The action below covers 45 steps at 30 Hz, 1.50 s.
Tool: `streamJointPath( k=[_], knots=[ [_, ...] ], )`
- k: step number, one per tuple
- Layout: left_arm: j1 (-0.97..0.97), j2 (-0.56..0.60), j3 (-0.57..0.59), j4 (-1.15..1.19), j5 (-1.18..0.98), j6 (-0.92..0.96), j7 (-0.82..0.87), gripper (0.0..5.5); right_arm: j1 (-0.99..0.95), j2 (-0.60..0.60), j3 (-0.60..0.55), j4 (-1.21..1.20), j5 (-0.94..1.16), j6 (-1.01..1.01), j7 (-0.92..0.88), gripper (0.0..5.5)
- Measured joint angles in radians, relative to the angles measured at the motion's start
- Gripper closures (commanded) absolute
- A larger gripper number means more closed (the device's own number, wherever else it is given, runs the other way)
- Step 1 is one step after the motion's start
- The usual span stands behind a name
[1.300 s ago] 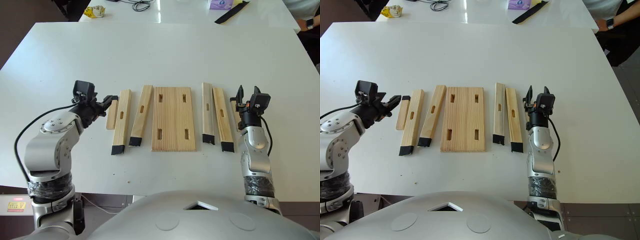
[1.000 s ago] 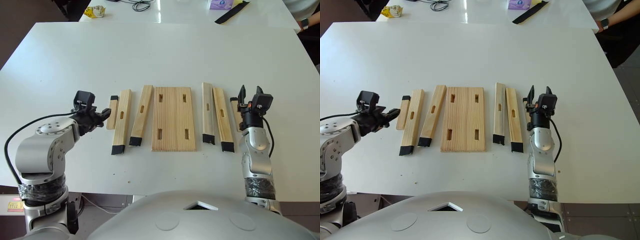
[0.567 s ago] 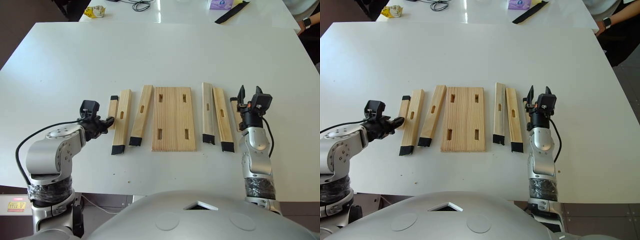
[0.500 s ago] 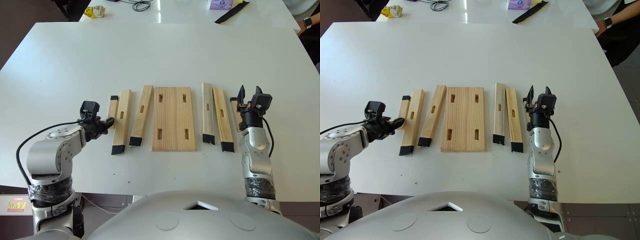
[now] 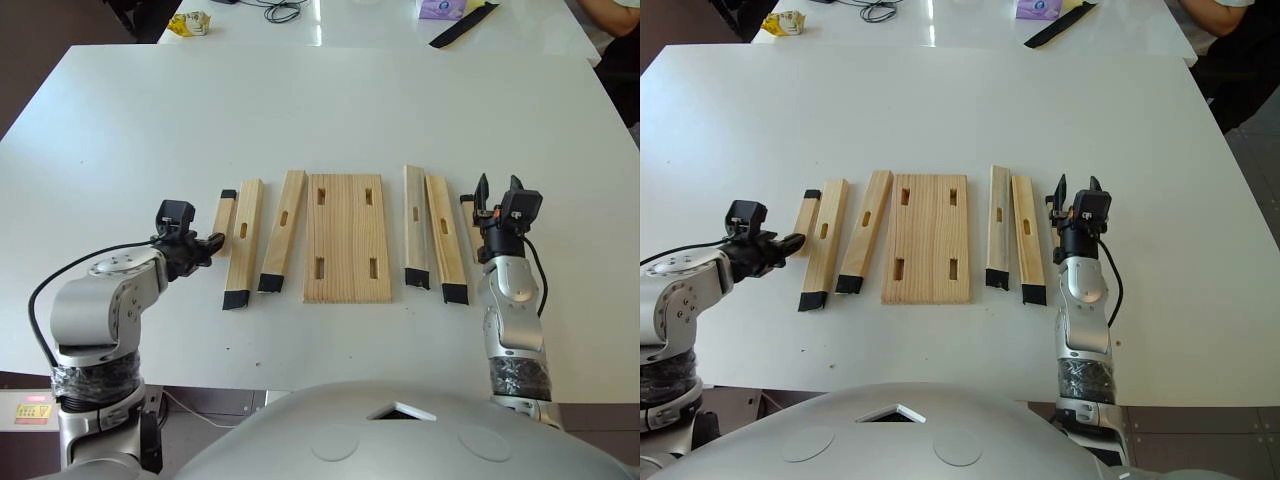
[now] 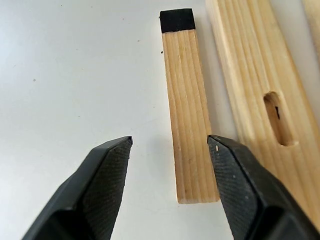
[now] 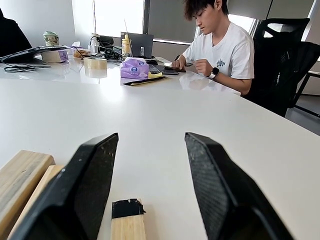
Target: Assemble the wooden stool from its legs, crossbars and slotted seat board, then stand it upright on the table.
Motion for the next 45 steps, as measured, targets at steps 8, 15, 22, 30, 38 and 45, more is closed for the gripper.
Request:
streamJointPath(
  k=[8,15,22,30,38,45],
  knots=[
    [-0.009,0.056,0.000,0.039,0.002,-0.010,-0.022,2.70,0.003,0.004,0.000,-0.003,-0.001,0.004,-0.002,3.00],
    [-0.047,0.018,0.014,0.033,-0.016,0.027,-0.022,2.70,0.003,0.004,0.001,-0.003,-0.002,0.005,-0.001,3.00],
    [-0.050,0.020,0.011,0.087,-0.014,0.013,-0.034,2.70,0.003,0.004,0.003,-0.003,-0.002,0.005,0.002,3.00],
    [-0.032,0.111,-0.055,0.207,-0.007,-0.146,-0.130,2.70,0.006,0.004,0.009,-0.010,-0.002,0.011,0.007,3.00],
    [-0.057,0.150,-0.139,0.250,0.001,-0.229,-0.176,2.90,0.010,0.003,0.014,-0.012,-0.002,0.021,0.013,3.00],
    [-0.072,0.156,-0.147,0.312,-0.007,-0.258,-0.213,4.06,0.005,-0.001,0.015,-0.012,-0.002,0.025,0.021,3.00]
  ],
)
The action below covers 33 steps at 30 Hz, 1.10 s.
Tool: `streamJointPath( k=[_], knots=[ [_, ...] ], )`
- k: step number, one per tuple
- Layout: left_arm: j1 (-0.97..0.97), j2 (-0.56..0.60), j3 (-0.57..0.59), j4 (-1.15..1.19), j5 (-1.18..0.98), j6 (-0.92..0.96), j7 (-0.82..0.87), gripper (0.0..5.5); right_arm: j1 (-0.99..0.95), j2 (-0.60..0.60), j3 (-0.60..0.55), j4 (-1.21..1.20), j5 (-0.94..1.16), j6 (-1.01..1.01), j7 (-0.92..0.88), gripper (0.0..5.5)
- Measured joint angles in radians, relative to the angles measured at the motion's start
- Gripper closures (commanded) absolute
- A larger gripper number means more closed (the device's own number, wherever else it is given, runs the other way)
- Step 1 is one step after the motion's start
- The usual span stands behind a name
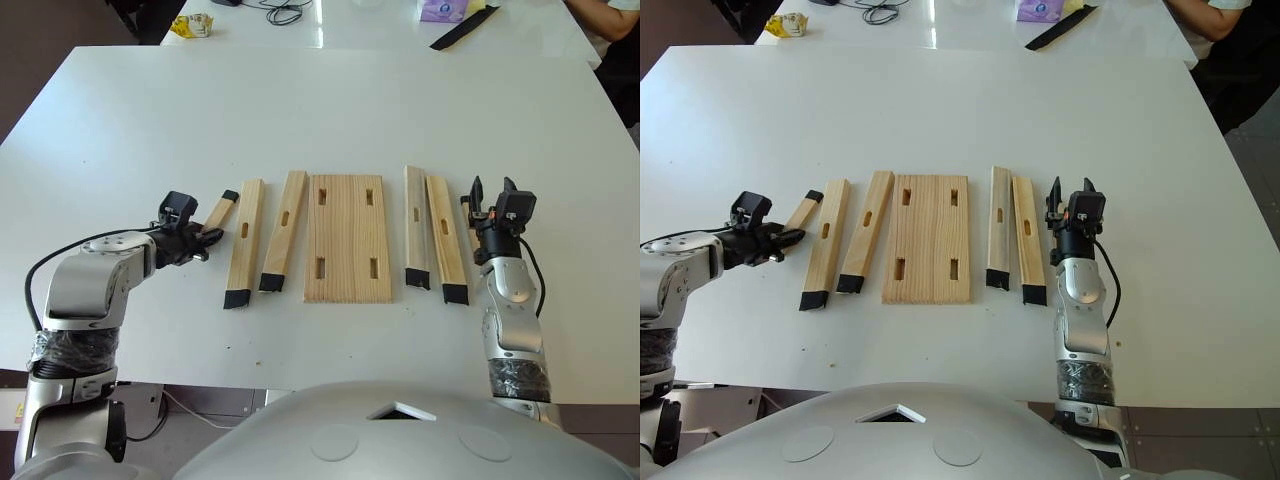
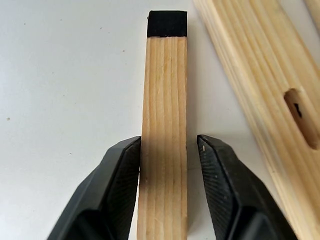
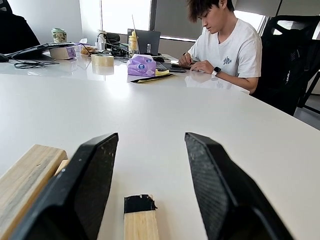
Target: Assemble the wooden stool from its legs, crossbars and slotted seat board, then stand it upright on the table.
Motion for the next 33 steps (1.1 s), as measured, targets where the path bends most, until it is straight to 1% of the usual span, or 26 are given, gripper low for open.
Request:
streamJointPath(
  k=[1,12,18,21,25,27,29,31,33],
  knots=[
    [0.001,0.000,0.004,0.008,-0.001,-0.001,-0.001,4.17,-0.001,-0.001,0.000,0.000,0.000,0.000,0.002,3.00],
    [0.022,-0.005,0.020,0.010,-0.002,-0.034,0.001,4.18,-0.009,-0.006,-0.004,0.000,0.000,0.005,0.015,3.00],
    [-0.052,-0.027,0.086,0.070,-0.004,0.034,0.051,4.18,-0.059,-0.049,-0.029,0.009,0.001,0.020,0.031,3.00],
    [-0.101,-0.027,0.113,0.084,-0.001,0.025,0.069,4.18,-0.095,-0.070,-0.045,0.029,0.003,0.020,0.045,3.00],
    [-0.192,-0.031,0.166,0.046,0.004,-0.127,0.084,4.18,-0.146,-0.107,-0.072,0.058,0.024,0.020,0.067,3.00],
    [-0.224,-0.055,0.183,0.013,-0.014,-0.196,0.067,4.18,-0.176,-0.129,-0.090,0.073,0.048,0.022,0.100,3.00],
    [-0.257,-0.088,0.175,-0.042,-0.034,-0.302,0.036,4.18,-0.217,-0.185,-0.087,0.064,0.129,0.042,0.233,3.00],
    [-0.268,-0.107,0.153,-0.075,-0.034,-0.372,0.018,4.18,-0.241,-0.205,-0.078,0.029,0.211,0.089,0.327,3.00],
    [-0.279,-0.179,0.128,-0.126,-0.076,-0.453,-0.009,4.18,-0.276,-0.234,-0.061,-0.011,0.340,0.184,0.462,3.00]
  ],
)
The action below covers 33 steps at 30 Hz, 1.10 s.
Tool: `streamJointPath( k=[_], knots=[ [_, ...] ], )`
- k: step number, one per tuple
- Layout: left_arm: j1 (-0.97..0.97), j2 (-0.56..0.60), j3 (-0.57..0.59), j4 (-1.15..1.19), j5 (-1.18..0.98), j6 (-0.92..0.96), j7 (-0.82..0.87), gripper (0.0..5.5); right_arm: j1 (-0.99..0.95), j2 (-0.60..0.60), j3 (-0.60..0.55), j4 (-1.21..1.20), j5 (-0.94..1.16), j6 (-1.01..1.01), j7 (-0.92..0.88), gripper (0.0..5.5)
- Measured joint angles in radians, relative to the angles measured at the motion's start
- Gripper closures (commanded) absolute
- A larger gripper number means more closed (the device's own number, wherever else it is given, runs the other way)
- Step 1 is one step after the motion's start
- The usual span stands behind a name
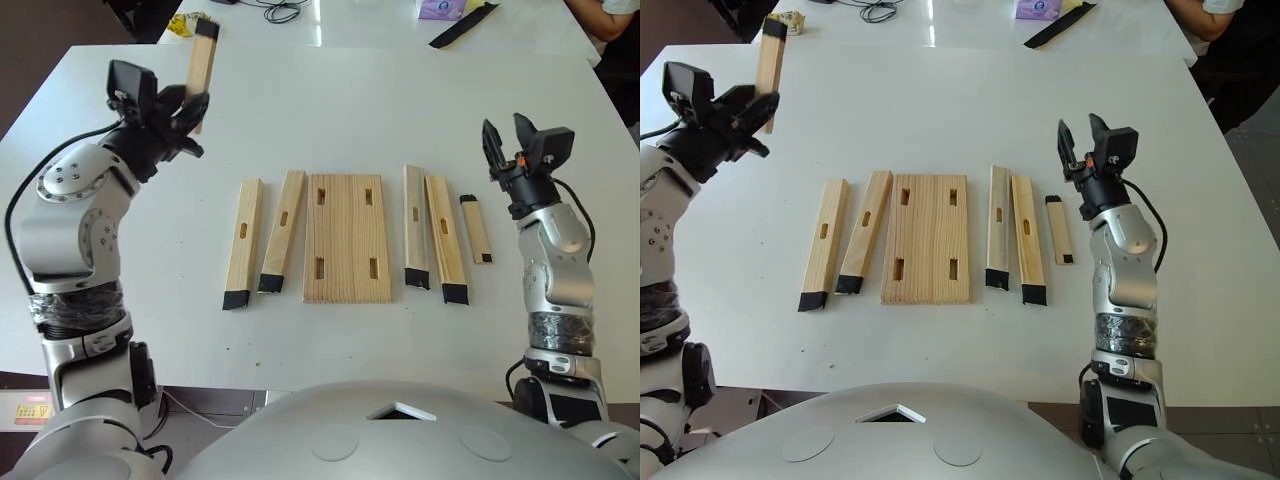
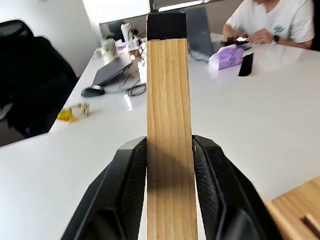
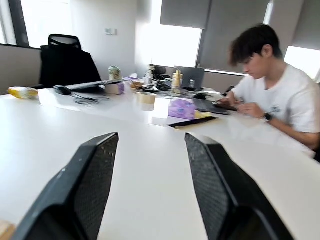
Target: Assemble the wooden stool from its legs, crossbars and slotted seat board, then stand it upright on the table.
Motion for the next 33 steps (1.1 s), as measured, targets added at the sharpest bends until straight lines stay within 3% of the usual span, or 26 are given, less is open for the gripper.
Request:
streamJointPath(
  k=[6,12,17,26,33],
  knots=[
    [-0.007,-0.121,-0.072,-0.072,-0.242,-0.023,-0.176,4.18,-0.096,-0.139,0.022,-0.134,0.278,0.260,0.309,3.00],
    [0.026,-0.165,-0.093,0.010,-0.332,-0.064,-0.312,4.18,-0.175,-0.271,0.063,-0.179,0.446,0.450,0.573,3.00],
    [0.044,-0.164,-0.133,-0.018,-0.437,-0.017,-0.410,4.18,-0.284,-0.288,0.074,-0.151,0.494,0.532,0.625,3.00],
    [0.069,-0.147,-0.211,-0.055,-0.439,-0.009,-0.469,4.18,-0.333,-0.292,0.127,-0.135,0.512,0.615,0.697,1.60],
    [0.074,-0.147,-0.241,-0.061,-0.430,-0.010,-0.470,4.18,-0.335,-0.303,0.156,-0.164,0.520,0.638,0.735,1.60]
  ],
)
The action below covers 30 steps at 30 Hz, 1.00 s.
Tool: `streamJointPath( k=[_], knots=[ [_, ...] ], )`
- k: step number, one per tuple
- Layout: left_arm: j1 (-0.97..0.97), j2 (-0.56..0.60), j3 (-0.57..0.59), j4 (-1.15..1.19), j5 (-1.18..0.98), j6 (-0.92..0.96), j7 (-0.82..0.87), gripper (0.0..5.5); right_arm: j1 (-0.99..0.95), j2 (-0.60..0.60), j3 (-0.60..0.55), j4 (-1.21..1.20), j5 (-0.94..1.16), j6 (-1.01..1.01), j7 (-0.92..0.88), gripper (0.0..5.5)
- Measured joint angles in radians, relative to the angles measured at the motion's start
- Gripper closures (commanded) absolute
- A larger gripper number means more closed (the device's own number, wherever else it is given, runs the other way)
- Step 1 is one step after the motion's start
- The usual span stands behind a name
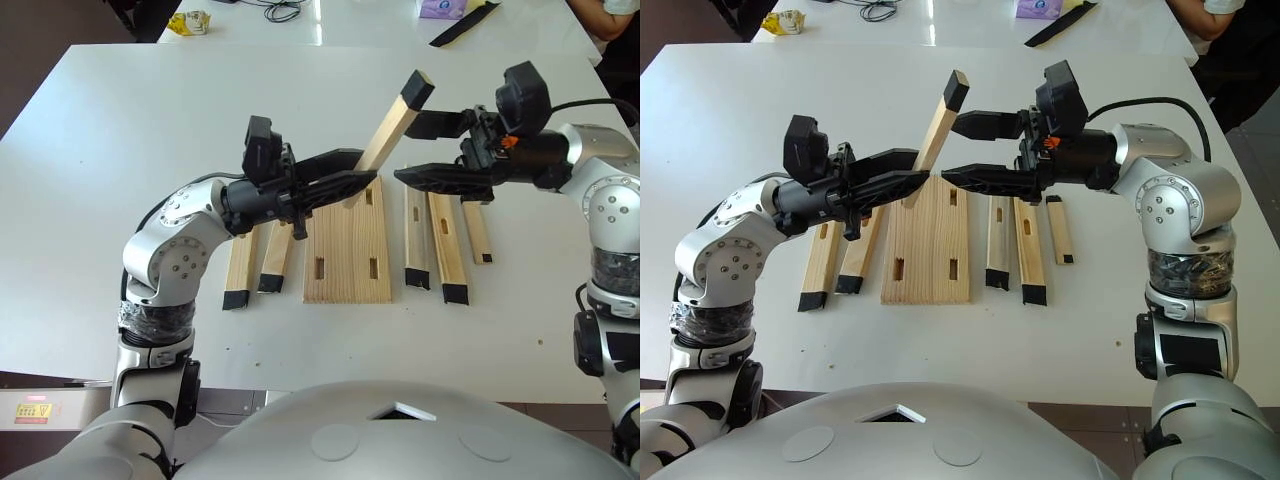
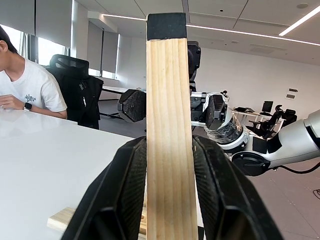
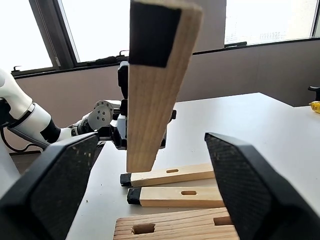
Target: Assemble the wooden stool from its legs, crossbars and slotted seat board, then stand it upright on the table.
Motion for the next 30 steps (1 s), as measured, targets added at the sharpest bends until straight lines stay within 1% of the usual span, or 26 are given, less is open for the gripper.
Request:
streamJointPath(
  k=[9,10,11,14,15,19,20,25,30],
  knots=[
    [0.003,-0.001,-0.030,-0.005,0.003,-0.004,0.002,4.18,-0.046,0.017,0.009,0.008,-0.001,0.002,0.000,1.60],
    [0.003,-0.001,-0.030,-0.006,0.003,-0.004,0.002,4.18,-0.047,0.017,0.010,0.008,-0.001,0.003,0.001,1.78],
    [0.003,-0.001,-0.032,-0.007,0.003,-0.006,0.003,4.18,-0.048,0.017,0.014,0.008,-0.001,0.003,0.004,1.84],
    [0.003,-0.001,-0.039,-0.007,0.003,-0.008,0.003,4.18,-0.050,0.014,0.034,0.008,-0.011,0.002,0.020,2.45],
    [0.003,-0.001,-0.040,-0.007,0.003,-0.008,0.004,4.18,-0.050,0.012,0.041,0.008,-0.015,0.002,0.029,2.53],
    [0.002,-0.001,-0.045,-0.006,0.003,-0.009,0.004,4.18,-0.052,0.005,0.050,0.008,-0.023,0.002,0.044,3.17],
    [0.002,-0.001,-0.045,-0.006,0.003,-0.010,0.004,4.18,-0.054,0.005,0.053,0.009,-0.023,0.002,0.045,3.23],
    [0.004,0.003,-0.047,-0.007,0.005,-0.015,-0.002,4.18,-0.059,0.005,0.062,0.009,-0.030,0.003,0.048,4.10],
    [0.007,0.025,-0.047,-0.007,0.025,-0.031,-0.024,4.18,-0.062,0.004,0.076,0.009,-0.037,0.008,0.054,4.14]
  ],
)
